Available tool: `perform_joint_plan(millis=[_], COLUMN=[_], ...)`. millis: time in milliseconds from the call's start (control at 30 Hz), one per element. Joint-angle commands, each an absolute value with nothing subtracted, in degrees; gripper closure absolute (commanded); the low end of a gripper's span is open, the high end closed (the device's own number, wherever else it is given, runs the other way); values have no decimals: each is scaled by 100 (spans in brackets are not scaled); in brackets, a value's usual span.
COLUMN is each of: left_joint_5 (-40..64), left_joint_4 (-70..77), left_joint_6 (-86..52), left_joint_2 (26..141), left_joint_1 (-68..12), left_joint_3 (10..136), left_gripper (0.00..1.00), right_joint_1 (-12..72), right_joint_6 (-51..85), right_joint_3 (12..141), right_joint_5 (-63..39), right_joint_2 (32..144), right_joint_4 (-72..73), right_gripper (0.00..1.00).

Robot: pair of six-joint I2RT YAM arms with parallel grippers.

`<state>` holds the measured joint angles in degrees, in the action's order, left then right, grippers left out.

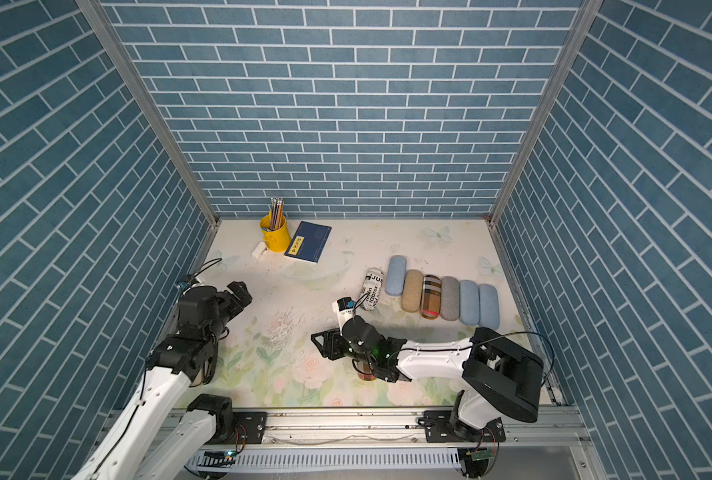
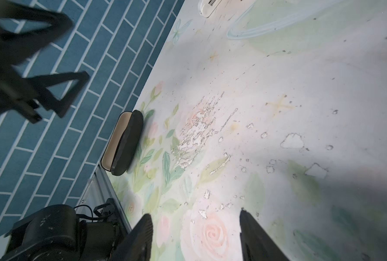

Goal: Close the glasses case
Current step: Move the glasses case to the center of the board.

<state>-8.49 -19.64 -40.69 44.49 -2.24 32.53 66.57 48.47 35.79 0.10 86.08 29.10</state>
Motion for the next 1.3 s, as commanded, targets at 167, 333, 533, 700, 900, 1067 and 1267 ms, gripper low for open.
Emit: perform_joint_plan(millis=[167,333,533,700,900,1067,1267], left_joint_5=[-384,-440,-13,343,1042,1416,1316], left_joint_4=[-1752,-1724,-1787,-1582,-1122,-987,-974], left_joint_6=[-4390,-4484,-4399,-4374,-4207,-4027,-4120], left_joint_2=[5103,5085,5182,5851,6685,6941,6948], left_joint_1=[1313,2040,3410,4458,4680,4566,3980], left_joint_3=[2950,2788,3145,3177,2946,2812,2716], left_gripper=[0,0,0,0,1,1,0], right_joint_1=[6508,6446,6432,6434,6414,6406,6390], right_joint_6=[4413,4318,4306,4307,4189,4053,4008], right_joint_3=[3344,3141,2922,2811,2818,2997,3037], right_joint_5=[-289,-221,-274,-404,-404,-404,-404], right_joint_2=[8338,8101,8040,8090,8088,8181,8262], right_joint_4=[2725,2590,2634,2725,2709,2656,2698], right_gripper=[40,40,40,40,40,40,40])
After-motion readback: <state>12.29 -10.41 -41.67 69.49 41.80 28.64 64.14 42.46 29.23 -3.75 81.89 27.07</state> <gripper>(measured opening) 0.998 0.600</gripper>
